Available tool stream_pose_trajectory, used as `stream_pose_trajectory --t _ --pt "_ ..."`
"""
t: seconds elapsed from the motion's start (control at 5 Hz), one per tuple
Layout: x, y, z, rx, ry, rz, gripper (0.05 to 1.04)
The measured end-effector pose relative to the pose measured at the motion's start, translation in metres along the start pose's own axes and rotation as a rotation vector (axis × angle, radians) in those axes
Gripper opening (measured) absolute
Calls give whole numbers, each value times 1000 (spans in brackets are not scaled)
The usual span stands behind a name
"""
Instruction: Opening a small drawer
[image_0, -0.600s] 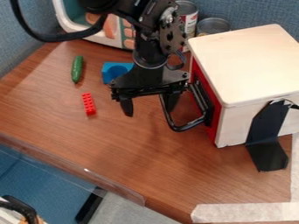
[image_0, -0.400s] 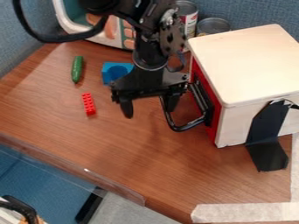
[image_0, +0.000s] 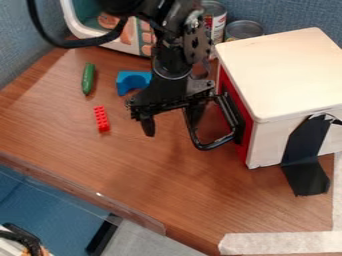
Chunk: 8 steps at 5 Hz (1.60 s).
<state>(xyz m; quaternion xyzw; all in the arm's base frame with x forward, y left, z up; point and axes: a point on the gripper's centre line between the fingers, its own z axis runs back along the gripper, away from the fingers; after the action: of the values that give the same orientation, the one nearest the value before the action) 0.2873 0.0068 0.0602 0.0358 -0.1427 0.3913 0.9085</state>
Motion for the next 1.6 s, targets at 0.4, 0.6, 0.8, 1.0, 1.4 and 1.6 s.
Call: stream_pose_trajectory --t 0.4,0.6,0.8,1.0,1.4,1.6 --pt "6 -13 -6 -6 18 82 1001" --pt "7 -16 -10 -22 41 101 1001" --pt "3 -22 -13 -48 74 97 1001" --pt "1 -30 -18 -81 105 75 1001" --pt "1 -27 -27 -47 103 121 655" --pt "1 -22 -28 -31 109 144 348"
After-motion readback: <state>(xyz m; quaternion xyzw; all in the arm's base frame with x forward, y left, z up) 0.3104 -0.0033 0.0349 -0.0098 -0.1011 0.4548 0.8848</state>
